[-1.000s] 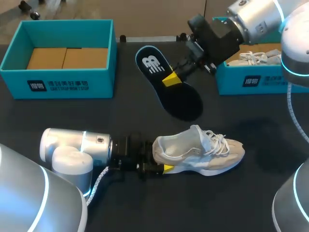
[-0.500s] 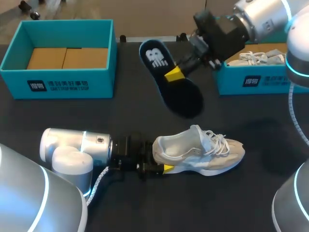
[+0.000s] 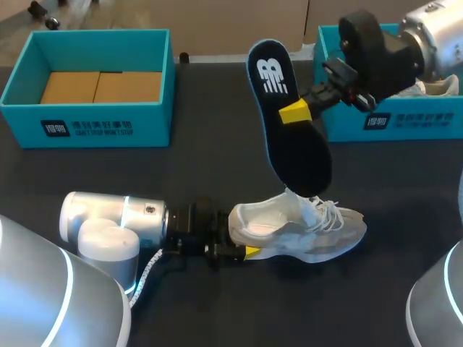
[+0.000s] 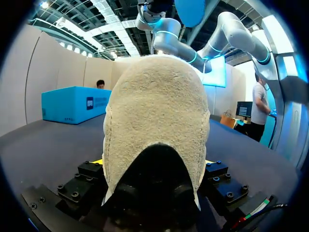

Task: Take the shoe out of the shoebox, open the shoe tongue, remove and reinsert the insole, then place the shoe into the shoebox

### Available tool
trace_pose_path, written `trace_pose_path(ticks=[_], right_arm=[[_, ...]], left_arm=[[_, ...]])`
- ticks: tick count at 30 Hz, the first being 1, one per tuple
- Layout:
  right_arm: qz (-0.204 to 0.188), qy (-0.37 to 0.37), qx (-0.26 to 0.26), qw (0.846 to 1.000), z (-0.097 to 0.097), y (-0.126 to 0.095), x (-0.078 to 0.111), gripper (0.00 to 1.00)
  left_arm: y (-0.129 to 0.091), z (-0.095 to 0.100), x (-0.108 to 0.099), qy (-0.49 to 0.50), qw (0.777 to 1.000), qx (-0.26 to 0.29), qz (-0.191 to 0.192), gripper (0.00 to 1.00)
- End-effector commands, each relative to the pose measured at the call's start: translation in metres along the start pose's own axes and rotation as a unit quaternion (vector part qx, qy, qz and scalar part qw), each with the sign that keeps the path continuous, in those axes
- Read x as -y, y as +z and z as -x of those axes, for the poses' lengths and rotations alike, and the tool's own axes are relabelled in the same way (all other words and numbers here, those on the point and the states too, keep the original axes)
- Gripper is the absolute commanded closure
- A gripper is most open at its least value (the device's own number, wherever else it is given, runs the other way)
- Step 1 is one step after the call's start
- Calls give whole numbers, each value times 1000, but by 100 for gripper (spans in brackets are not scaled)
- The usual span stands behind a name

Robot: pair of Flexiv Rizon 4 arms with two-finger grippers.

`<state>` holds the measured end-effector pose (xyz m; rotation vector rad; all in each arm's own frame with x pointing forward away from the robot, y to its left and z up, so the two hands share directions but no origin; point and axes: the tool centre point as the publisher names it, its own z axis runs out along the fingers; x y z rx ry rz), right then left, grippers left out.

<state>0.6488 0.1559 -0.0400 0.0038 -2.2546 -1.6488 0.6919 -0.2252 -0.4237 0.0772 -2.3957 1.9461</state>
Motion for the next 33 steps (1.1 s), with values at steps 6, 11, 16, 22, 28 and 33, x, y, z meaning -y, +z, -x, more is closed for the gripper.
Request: trace_pose_path(ticks=[6,11,16,22,28,33], right_arm=[[4,-2,27,1000,-13,-5,-7,100],[33,10,49,998,-34,-23,-19,100],[48,30,63,996,-56,-29,-22,100],[67,26,81,994,-77,-36,-32,100],[59,55,99,992,-82,-38,-47,100],[52,82,116,988,-83,-36,-47,100]], left_arm=[[1,0,-5,0,1000,0,2,100],[1,0,-5,0,1000,0,2,100],[1,0,-5,0,1000,0,2,100],[1,0,-5,0,1000,0,2,100],[1,0,-5,0,1000,0,2,100],[1,0,-5,0,1000,0,2,100]])
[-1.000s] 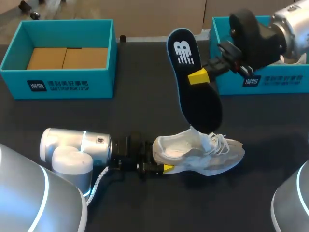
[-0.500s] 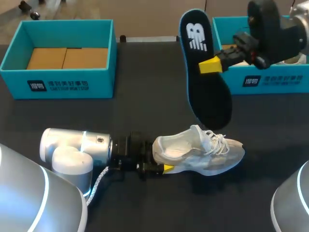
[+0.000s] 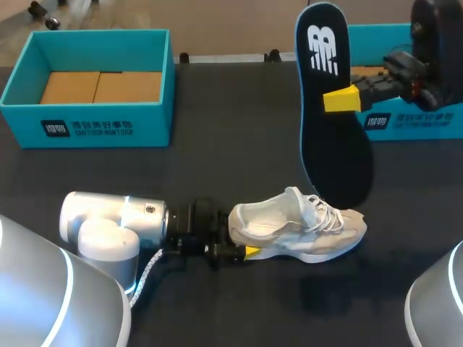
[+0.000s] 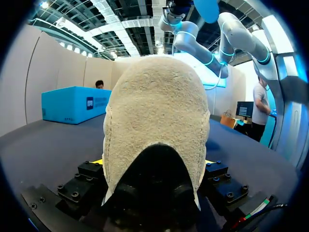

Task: Take the shoe out of the shoebox, open the shoe tongue, remove and reinsert the insole, then place the shoe into the shoebox

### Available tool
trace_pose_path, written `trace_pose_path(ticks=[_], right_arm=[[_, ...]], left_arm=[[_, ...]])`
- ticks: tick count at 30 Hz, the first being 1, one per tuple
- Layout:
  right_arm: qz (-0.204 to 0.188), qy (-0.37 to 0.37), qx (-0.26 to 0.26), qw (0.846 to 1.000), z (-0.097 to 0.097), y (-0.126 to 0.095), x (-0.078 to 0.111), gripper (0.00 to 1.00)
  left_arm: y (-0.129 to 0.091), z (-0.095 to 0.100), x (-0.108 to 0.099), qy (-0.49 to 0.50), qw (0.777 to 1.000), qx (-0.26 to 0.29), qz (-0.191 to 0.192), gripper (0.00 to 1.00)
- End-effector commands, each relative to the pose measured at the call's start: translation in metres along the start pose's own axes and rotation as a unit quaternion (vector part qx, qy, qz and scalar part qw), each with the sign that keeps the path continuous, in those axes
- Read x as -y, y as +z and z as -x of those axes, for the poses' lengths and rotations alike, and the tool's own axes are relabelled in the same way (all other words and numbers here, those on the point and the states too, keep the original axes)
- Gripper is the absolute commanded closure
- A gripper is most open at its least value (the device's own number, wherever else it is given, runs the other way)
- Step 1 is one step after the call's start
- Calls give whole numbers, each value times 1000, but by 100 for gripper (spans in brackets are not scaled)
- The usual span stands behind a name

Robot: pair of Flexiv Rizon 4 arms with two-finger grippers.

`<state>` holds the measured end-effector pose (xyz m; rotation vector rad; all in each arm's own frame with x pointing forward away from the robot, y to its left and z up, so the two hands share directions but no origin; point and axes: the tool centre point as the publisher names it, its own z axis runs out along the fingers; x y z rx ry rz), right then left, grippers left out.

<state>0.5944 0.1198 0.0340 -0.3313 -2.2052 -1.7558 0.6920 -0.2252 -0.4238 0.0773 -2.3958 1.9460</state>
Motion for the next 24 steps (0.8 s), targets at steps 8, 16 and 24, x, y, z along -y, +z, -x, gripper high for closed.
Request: trace_pose_path(ticks=[8,16,24], right_arm=[[-5,5,36,999,-5,1,0,100],[-5,5,36,999,-5,1,0,100],[-5,5,36,999,-5,1,0,100]], left_arm=[[1,0,-5,0,1000,0,1,100],[1,0,-5,0,1000,0,1,100],[-2,4,-8,2,1000,3,13,0]])
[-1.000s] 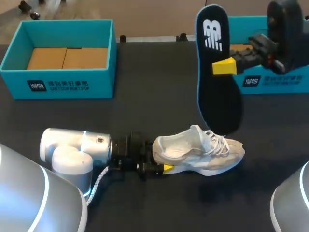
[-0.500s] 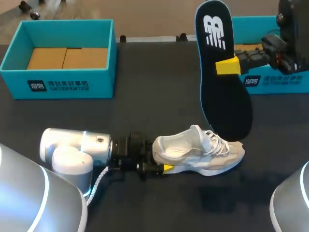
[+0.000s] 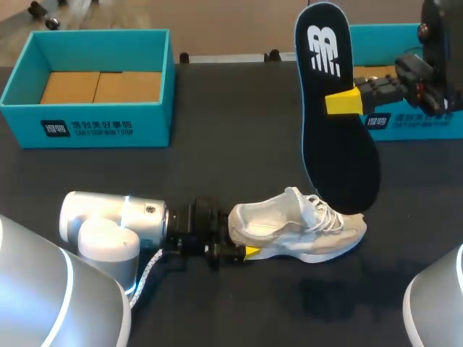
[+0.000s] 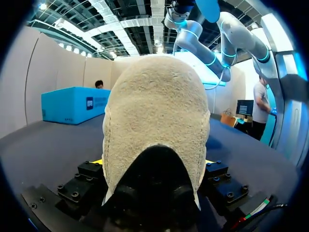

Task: Take the shoe out of the shoebox, open the shoe tongue, remove and reinsert the insole, then place the shoe into the shoebox

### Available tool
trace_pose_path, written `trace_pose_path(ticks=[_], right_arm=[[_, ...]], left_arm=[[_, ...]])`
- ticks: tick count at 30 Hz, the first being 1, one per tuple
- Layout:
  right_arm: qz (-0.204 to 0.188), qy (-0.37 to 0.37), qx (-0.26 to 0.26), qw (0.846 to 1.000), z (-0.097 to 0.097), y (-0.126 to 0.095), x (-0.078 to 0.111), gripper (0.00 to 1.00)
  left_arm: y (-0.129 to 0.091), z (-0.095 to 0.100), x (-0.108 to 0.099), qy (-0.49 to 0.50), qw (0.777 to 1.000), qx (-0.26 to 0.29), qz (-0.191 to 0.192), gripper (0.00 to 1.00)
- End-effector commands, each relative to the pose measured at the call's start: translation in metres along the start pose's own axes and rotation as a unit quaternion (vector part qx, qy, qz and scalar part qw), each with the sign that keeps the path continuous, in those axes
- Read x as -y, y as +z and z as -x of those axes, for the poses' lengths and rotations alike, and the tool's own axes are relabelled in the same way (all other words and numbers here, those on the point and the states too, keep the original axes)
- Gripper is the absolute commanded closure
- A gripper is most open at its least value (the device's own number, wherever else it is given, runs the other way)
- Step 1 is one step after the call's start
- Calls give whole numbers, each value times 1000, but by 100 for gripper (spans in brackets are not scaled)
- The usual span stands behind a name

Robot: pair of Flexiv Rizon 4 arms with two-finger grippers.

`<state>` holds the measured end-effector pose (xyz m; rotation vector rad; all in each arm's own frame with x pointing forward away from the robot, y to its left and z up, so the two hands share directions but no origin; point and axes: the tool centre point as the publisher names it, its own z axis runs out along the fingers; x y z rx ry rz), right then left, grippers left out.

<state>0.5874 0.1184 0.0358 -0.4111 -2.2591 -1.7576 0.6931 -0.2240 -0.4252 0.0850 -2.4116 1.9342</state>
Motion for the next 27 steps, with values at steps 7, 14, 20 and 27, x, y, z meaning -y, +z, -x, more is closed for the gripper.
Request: trace_pose_path(ticks=[7,14,20,27], right_arm=[[-1,1,-2,1000,2,2,-1,100],[-1,1,-2,1000,2,2,-1,100],[-1,1,-2,1000,2,2,-1,100],[-1,1,-2,1000,2,2,-1,100]], left_arm=[[-10,1,-2,7,1000,-11,16,0],[-21,2,1,-13,998,-31,49,0],[-34,0,6,-10,996,-41,78,0],[-40,1,5,2,992,-48,121,0]])
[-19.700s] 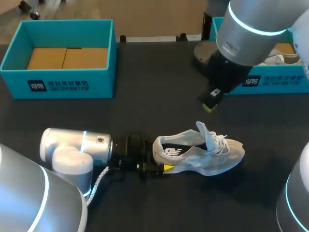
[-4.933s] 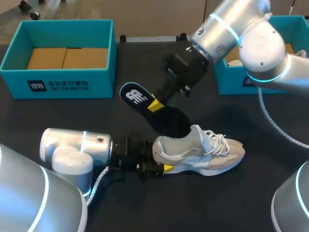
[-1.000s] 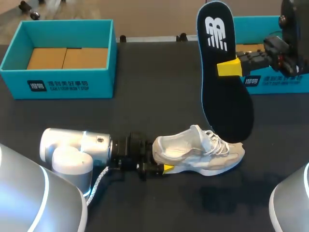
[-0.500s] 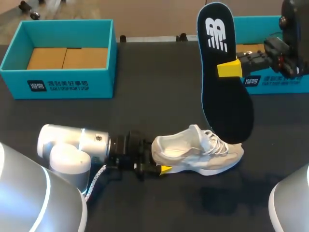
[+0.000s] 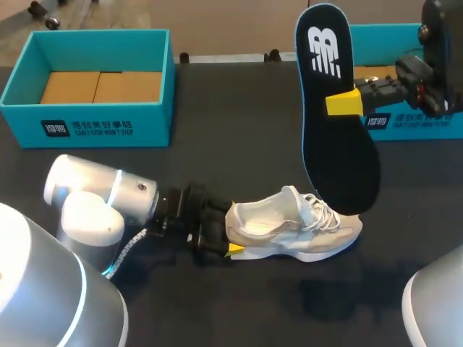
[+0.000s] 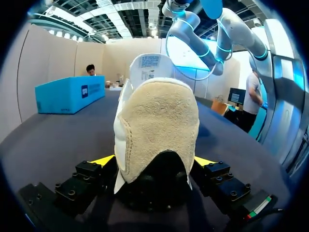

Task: Take the shoe out of the shoebox, open the shoe tongue, remove and reinsert the insole, then place the shoe into the shoebox

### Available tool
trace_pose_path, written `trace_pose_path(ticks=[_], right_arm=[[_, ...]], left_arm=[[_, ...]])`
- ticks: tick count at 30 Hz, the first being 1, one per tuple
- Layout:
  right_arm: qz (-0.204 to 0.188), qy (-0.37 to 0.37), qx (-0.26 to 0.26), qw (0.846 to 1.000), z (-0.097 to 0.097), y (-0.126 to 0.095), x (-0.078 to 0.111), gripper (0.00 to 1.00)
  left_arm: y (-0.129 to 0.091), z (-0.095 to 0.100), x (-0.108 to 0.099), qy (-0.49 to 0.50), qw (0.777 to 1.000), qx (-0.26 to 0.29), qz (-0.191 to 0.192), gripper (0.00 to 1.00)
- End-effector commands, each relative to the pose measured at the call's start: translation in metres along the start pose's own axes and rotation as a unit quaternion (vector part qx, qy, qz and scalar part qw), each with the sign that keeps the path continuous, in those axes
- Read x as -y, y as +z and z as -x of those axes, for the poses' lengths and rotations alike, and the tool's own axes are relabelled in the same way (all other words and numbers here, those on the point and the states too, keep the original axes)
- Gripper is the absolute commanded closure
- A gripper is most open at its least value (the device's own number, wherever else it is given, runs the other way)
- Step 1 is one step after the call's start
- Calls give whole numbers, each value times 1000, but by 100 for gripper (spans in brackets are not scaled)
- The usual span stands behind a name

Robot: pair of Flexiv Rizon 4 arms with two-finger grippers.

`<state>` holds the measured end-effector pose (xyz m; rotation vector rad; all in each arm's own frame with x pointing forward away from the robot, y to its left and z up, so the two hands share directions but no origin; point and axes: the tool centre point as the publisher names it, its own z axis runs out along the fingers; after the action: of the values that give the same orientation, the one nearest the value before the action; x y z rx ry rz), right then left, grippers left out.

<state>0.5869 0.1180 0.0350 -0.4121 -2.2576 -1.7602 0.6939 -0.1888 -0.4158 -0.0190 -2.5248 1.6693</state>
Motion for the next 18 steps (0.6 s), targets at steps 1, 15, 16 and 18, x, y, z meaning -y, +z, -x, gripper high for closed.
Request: trace_pose_path(ticks=[1,15,16,18], right_arm=[[-3,1,-2,1000,2,2,-2,100],[-3,1,-2,1000,2,2,-2,100],[-3,1,-2,1000,2,2,-2,100],[-3,1,-2,1000,2,2,-2,100]], left_arm=[[-6,-1,3,0,999,-4,35,0],[-28,-4,15,-30,985,48,161,0],[-28,-4,15,-30,985,48,161,0],[-28,-4,15,-30,985,48,161,0]])
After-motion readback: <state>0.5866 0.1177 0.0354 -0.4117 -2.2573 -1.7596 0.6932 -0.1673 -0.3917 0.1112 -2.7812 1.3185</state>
